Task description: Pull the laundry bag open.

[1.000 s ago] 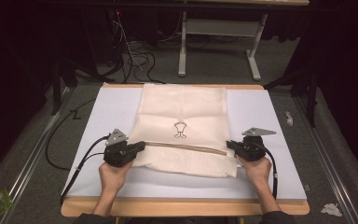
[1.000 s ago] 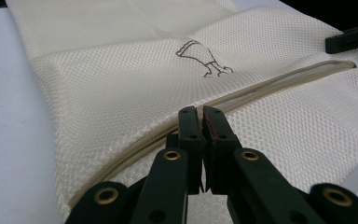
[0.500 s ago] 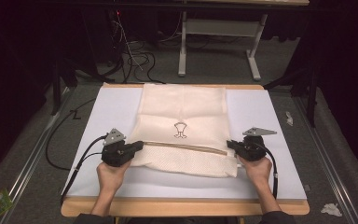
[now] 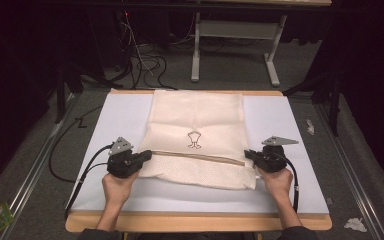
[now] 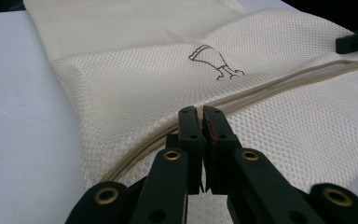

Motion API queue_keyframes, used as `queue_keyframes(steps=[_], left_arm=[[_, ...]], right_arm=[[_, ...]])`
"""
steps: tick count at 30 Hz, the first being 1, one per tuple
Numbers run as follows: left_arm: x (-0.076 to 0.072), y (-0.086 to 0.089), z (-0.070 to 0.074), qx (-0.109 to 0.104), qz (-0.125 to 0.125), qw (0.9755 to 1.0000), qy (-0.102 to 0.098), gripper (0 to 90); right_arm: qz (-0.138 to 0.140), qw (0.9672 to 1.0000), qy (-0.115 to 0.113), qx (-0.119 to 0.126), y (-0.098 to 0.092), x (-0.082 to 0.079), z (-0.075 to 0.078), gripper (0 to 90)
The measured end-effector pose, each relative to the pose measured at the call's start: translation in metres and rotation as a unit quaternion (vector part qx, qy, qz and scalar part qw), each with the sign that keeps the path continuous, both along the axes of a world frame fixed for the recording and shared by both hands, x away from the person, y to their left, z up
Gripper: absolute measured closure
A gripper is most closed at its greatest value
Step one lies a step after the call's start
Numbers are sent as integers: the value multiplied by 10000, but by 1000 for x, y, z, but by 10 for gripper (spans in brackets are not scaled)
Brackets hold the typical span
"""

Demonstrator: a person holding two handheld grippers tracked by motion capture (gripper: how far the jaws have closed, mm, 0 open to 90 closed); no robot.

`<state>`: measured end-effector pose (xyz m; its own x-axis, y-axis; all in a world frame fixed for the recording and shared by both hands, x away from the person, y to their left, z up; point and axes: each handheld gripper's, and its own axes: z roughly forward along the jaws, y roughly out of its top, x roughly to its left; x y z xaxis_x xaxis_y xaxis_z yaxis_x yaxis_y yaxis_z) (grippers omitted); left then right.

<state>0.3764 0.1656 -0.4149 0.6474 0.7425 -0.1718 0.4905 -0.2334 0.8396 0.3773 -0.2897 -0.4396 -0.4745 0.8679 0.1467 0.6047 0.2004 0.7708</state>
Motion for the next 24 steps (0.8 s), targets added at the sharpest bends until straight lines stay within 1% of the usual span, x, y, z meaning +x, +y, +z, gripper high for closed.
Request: queue_keyframes(steps=[9, 11, 14, 16, 22, 24], left_arm=[[0, 0, 0, 2, -13, 10000, 8, 873], [0, 1, 0, 35, 22, 10000, -12, 873], [0, 4, 0, -20, 42, 10000, 14, 873], [0, 5, -1, -5, 45, 10000, 26, 873], [1, 5, -1, -15, 50, 10000, 21, 873], [1, 5, -1, -12, 51, 10000, 28, 873]], right_arm=[[-2, 10000, -11, 1, 0, 0, 1, 884], [-13, 10000, -6, 1, 0, 0, 1, 884], [-53, 10000, 10, -5, -2, -1, 1, 884], [-43, 10000, -29, -29, -4, -1, 1, 884], [-34, 10000, -43, -21, -4, -1, 1, 884], [-68, 10000, -9, 2, -4, -2, 2, 884]])
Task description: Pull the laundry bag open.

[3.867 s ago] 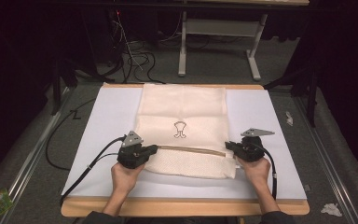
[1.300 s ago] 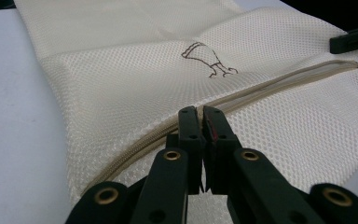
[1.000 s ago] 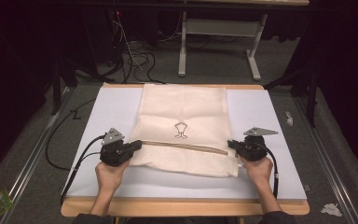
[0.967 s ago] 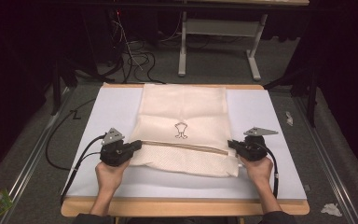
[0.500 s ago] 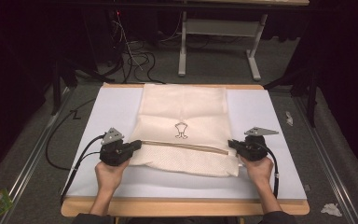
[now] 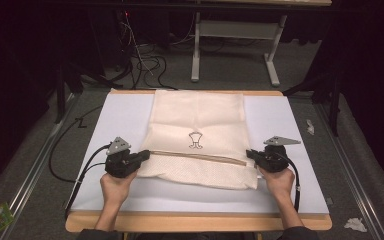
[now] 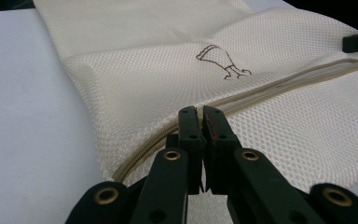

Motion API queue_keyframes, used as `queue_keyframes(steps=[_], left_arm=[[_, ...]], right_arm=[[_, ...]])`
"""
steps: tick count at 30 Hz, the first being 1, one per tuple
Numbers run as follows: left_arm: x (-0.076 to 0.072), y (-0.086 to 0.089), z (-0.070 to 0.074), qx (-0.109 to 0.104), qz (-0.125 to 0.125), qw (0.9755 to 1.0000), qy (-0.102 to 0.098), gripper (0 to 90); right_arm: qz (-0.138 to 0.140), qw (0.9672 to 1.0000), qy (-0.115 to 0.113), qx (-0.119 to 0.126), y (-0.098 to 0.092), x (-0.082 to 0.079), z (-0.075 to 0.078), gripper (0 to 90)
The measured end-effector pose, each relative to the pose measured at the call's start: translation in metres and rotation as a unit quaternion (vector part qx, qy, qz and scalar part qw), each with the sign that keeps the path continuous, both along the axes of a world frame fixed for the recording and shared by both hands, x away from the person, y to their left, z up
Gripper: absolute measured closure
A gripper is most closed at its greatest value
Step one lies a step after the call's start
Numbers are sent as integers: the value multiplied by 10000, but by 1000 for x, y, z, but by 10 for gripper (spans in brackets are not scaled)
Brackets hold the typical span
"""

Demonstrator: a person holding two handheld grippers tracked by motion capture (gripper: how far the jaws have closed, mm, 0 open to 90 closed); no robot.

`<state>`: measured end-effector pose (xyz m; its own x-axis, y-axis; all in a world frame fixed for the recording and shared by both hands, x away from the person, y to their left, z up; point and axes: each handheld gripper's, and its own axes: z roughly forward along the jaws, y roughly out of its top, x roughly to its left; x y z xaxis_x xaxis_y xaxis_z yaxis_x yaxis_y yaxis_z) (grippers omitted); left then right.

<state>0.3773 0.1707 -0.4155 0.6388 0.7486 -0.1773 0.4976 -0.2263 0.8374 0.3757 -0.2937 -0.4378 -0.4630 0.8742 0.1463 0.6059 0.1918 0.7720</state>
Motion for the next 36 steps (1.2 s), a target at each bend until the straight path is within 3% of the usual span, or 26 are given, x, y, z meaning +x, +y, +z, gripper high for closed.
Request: queue_keyframes(steps=[36], left_arm=[[0, 13, 3, 42, 180, 9998, -29, 873]], right_arm=[[-134, 9999, -91, 34, -12, -4, 7, 884]])
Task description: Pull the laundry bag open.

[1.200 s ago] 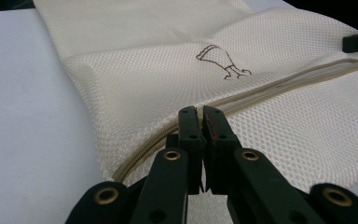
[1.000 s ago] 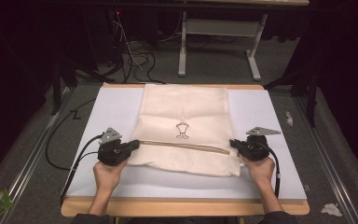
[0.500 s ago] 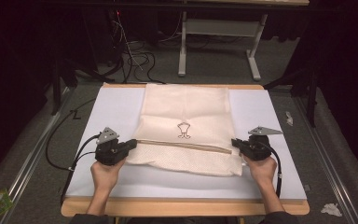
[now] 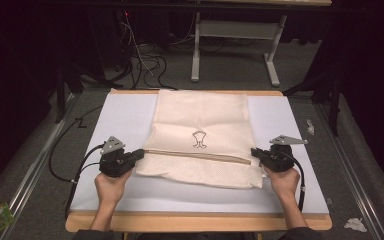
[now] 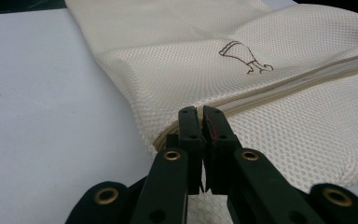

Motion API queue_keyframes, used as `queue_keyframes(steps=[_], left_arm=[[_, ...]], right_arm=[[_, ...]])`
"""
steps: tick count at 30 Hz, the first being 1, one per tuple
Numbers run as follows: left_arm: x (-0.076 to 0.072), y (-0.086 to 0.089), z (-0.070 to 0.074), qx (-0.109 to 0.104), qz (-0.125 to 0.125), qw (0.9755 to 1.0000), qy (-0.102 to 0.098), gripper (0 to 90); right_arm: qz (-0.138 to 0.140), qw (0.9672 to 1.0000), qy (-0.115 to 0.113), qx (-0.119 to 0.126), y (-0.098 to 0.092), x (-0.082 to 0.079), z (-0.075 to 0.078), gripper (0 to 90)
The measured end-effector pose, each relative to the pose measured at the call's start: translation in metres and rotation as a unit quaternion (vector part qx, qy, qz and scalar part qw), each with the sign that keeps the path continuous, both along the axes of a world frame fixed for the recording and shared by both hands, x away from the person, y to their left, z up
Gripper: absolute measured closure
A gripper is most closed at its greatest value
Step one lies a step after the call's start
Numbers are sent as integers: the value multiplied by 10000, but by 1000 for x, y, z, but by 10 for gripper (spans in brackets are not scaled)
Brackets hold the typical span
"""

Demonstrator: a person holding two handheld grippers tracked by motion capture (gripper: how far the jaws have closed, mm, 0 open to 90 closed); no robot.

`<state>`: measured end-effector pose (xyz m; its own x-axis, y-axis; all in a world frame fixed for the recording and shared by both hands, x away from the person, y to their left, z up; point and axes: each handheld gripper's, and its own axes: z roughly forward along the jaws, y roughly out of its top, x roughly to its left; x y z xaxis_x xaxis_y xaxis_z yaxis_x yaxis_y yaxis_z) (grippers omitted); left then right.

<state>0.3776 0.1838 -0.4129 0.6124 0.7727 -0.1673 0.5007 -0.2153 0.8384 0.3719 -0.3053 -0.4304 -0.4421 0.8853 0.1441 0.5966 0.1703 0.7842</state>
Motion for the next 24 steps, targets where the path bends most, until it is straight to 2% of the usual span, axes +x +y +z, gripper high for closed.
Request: queue_keyframes(steps=[16, 24], left_arm=[[0, 6, 1, 21, 30, 10000, 34, 873], [0, 8, 0, 109, 56, 9999, 50, 874]], right_arm=[[-65, 10000, -43, 15, -5, -1, 4, 885], [-63, 9999, -73, -34, -5, -1, 5, 885]])
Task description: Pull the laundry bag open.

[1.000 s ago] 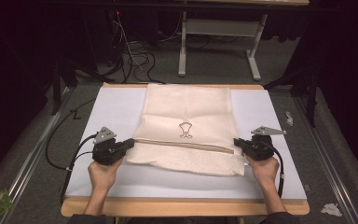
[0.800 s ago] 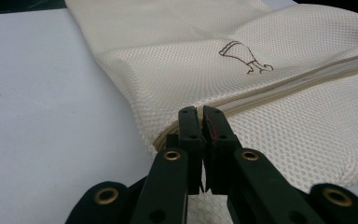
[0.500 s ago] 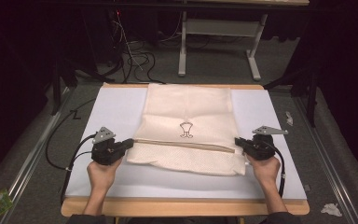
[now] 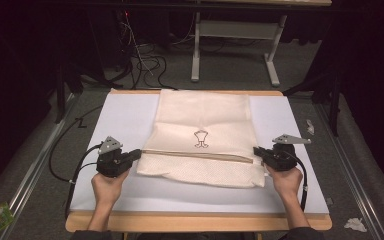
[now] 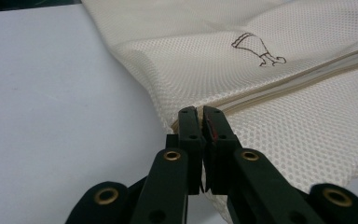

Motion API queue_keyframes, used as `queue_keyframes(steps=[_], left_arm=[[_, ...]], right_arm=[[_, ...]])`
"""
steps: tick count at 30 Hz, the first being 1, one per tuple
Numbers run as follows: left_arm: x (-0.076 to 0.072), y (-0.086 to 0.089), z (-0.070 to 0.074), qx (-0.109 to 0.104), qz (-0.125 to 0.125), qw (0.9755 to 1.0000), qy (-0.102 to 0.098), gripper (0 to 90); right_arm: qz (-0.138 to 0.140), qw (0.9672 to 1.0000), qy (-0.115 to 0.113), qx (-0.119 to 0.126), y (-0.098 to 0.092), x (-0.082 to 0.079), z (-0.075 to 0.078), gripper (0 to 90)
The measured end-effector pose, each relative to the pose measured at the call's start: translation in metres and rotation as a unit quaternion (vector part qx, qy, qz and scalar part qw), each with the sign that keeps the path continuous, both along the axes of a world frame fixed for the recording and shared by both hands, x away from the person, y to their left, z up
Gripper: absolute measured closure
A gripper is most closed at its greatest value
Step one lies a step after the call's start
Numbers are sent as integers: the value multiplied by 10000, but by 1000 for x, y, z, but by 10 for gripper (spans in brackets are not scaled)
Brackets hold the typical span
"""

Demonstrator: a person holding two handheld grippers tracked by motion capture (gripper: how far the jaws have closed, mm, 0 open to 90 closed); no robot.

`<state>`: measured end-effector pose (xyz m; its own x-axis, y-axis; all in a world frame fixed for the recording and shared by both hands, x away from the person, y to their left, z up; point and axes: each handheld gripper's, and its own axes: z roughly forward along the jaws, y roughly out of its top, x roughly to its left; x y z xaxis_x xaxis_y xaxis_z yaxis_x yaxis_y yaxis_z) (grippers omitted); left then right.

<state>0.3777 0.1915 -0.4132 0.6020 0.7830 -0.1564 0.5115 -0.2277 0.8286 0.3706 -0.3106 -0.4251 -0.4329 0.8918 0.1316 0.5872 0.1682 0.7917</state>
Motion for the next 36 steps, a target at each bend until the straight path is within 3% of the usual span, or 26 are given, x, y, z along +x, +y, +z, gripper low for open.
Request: queue_keyframes(steps=[21, 36], left_arm=[[-1, 0, -2, 256, -54, 9996, 74, 873], [-4, -5, -6, 237, -224, 9992, 218, 871]], right_arm=[[-18, 10000, -67, -25, -3, -3, 5, 886], [-91, 9998, 90, -120, -3, -1, -3, 878]])
